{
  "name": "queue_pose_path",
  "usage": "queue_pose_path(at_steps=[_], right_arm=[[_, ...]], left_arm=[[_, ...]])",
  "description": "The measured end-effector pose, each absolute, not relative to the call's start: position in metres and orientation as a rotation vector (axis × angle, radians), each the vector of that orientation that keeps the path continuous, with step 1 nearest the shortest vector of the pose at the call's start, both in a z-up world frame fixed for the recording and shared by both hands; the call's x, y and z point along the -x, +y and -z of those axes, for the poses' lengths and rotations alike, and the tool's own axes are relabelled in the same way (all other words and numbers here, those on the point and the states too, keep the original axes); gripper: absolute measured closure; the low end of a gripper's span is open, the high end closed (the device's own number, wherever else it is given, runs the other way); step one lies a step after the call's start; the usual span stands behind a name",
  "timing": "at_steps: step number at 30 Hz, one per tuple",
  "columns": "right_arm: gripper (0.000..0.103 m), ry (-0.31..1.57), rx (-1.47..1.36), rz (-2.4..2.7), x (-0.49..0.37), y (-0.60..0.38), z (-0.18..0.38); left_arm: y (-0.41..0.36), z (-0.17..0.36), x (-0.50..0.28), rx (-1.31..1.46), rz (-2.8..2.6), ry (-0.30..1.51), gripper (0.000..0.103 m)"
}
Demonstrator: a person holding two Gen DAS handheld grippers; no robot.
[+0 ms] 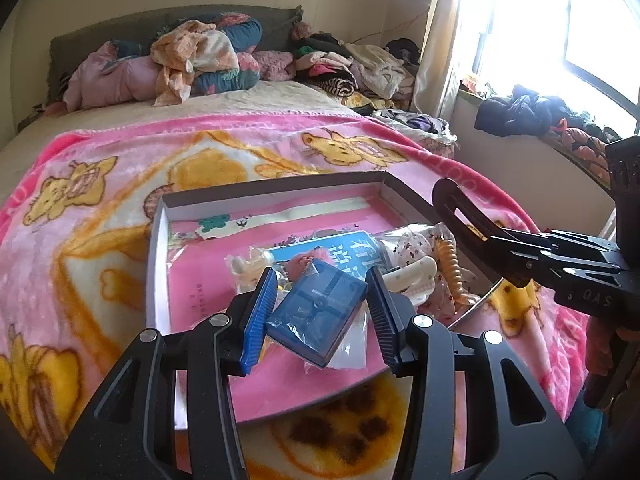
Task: Organize jewelry
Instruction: 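Carry the blue packet and maroon clip with both tools over the box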
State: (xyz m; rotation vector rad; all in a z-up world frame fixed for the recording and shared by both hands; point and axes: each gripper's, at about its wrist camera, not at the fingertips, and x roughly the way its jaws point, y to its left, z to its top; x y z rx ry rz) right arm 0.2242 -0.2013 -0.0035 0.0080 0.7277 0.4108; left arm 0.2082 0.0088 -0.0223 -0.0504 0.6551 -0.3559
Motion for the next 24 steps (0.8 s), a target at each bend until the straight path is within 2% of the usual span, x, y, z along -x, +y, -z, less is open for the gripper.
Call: queue_pose_path(at_steps=[24], right_arm=[[0.077,0.83,-0.053,-0.408,-0.27,-0.205,0.042]], left_arm=[[-0.014,0.053,-0.239,0.031,0.37,0.737,0.066]])
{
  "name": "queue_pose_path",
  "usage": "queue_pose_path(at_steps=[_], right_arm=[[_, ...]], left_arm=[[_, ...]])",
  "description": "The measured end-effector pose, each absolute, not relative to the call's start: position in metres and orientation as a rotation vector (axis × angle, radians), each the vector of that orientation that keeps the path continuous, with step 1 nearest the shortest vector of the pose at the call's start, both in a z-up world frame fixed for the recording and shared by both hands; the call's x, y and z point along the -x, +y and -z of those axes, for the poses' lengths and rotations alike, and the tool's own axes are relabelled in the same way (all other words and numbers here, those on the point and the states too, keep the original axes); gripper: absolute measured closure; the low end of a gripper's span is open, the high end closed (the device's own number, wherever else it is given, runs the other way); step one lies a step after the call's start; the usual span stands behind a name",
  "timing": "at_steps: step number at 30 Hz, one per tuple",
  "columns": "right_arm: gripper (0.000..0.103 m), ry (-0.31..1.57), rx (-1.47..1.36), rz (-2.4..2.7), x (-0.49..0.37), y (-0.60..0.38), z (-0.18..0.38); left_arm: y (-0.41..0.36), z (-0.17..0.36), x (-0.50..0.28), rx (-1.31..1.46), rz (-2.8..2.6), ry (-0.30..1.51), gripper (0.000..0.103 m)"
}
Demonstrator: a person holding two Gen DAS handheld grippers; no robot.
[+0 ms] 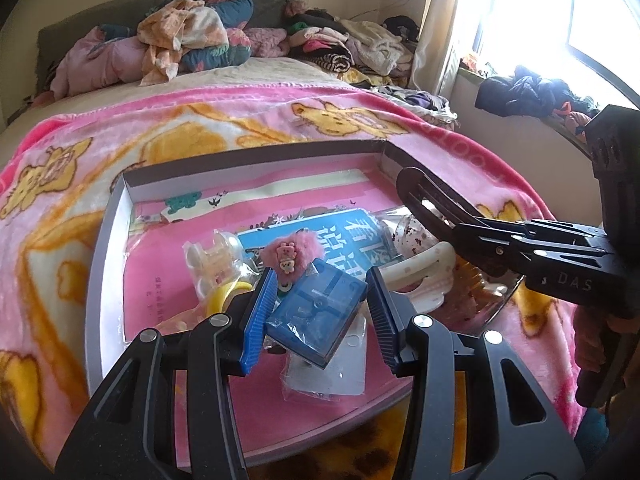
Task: Organize jewelry
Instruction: 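Carry the blue packet and maroon clip with both tools over the box, then open the left tool to drop the blue packet while the right tool releases the maroon clip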
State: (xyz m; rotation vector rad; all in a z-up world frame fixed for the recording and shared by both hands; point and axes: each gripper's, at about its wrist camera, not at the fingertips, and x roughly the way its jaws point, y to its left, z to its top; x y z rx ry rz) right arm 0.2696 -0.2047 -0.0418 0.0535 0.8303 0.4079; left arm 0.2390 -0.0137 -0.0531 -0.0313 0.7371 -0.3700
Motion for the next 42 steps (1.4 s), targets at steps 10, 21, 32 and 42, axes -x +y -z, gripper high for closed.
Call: queue_pose_path(at_steps=[10,21,32,42], right_arm=[[0.071,0.845,-0.061,-0.419,-0.261,-0.21,0.049],[0.051,0.803,-0.066,-0.394,-0.236,-0.221,0.039],[0.027,0.719,-0.082,-0.383,-0.198,-0.231,0.017],[0.011,0.614,-0.106,-0.383,-0.156,-0.235,-0.001]], left_arm=[[-0.015,0.058,-0.241,0.027,0.357,0.746,0.066],[-0.013,0.056,-0.236,0.023,0.342,0.732,0.046],[-0.006,0.031,-0.213,0.021,0.316,0.682,0.028],[0.001,0.006,-0.179,0.029,0.309,0.614,0.012]])
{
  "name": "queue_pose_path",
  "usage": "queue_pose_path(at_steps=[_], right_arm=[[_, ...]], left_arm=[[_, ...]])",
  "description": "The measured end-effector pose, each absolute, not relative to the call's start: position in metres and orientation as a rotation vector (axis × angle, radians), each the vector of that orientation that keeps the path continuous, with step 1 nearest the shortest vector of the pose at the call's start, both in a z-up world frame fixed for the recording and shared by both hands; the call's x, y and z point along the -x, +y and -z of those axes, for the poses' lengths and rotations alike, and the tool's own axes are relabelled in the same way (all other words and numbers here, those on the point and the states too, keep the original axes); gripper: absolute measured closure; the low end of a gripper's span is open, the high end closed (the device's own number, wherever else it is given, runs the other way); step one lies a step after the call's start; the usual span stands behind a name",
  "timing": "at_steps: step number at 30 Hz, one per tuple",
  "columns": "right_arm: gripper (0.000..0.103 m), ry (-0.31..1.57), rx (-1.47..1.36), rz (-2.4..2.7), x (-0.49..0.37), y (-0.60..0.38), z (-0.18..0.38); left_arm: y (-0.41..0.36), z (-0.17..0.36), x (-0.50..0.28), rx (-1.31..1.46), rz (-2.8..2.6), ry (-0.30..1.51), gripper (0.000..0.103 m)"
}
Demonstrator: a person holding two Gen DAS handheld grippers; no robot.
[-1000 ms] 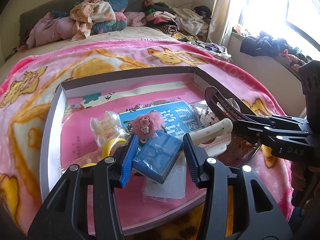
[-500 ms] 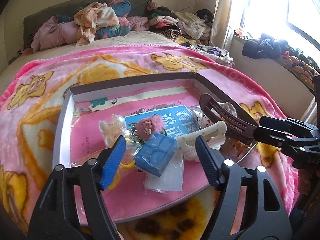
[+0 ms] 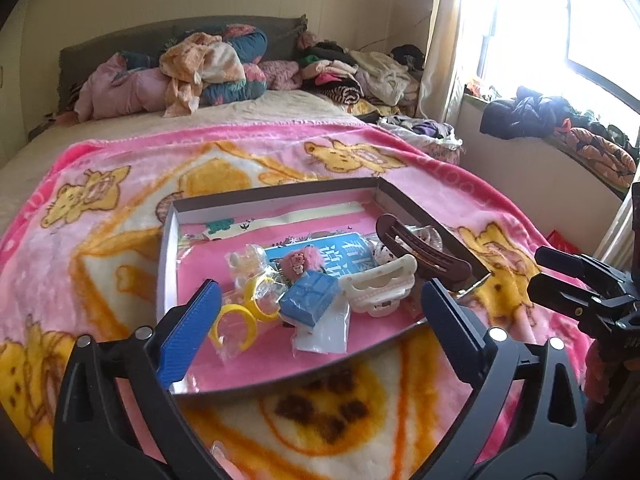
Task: Organize jewelry
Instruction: 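Open the left tool to drop the blue packet while the right tool releases the maroon clip, then withdraw both open tools back from the box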
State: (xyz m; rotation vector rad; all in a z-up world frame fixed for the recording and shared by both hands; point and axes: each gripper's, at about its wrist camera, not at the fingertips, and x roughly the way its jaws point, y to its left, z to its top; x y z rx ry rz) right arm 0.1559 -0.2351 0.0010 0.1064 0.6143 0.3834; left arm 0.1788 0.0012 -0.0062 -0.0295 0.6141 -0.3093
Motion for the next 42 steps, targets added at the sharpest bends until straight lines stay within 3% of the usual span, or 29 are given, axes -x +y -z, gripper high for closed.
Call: queue_pose_path(at_steps=[11,42], right_arm=[[0.008,0.444,-0.065,-0.369,-0.117,-0.231,-0.01],[0.007,0.373,-0.061,-0.274,-0.079,-0.22,0.03]], left_arm=[[0.003,0.004,-0.147,0.022,0.27,0.564,0.012],[0.001,0.038,-0.1,0.017,0.15,0.463,0.012]])
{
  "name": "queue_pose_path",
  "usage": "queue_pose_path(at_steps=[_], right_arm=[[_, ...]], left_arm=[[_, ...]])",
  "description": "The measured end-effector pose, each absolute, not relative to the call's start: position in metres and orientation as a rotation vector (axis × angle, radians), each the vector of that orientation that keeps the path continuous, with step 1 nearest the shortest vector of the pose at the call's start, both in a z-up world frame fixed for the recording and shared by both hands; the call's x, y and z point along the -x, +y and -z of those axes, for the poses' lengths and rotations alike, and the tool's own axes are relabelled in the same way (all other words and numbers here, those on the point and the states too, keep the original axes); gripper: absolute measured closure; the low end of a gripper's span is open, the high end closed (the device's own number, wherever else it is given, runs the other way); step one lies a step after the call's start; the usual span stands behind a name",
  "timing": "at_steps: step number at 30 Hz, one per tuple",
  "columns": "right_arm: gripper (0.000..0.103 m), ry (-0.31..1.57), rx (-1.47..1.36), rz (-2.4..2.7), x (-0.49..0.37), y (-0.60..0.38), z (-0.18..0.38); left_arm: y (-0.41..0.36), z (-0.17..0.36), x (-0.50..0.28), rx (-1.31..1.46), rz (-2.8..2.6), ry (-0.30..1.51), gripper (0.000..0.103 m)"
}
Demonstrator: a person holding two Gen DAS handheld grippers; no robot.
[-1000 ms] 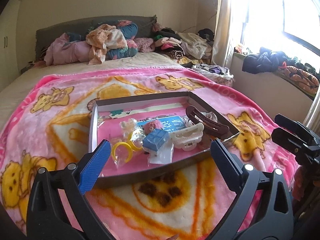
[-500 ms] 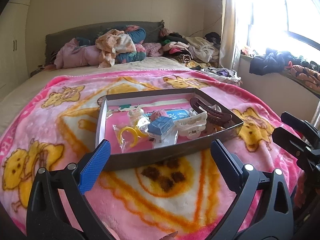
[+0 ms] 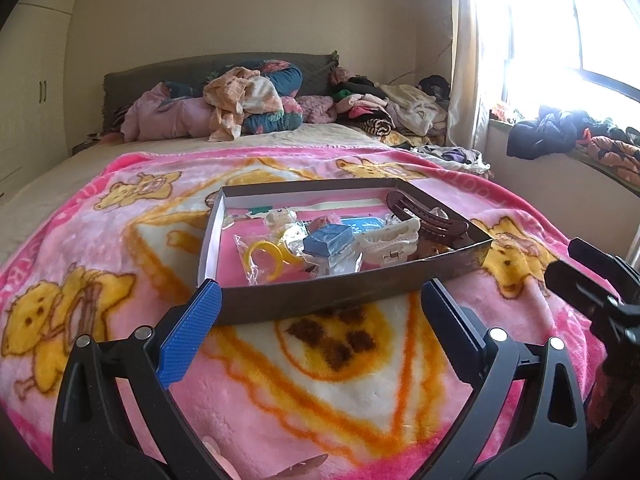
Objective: Organize jewelry
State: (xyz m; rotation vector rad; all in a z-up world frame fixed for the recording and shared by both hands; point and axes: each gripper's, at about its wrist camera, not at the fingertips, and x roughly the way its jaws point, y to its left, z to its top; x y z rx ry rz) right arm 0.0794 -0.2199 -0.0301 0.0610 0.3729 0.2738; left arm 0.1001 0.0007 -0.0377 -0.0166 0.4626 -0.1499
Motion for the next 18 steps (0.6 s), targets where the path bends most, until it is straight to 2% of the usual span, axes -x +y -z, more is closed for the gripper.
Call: queue_pose_path(at_steps=[18], right_arm=[[0.007,0.386,-0.068,-0.282,-0.0784,-0.2217,0.0336]], left_arm=[[0.0009,0.0369,-0.0973,0.017,0.141,0.461,0.012]])
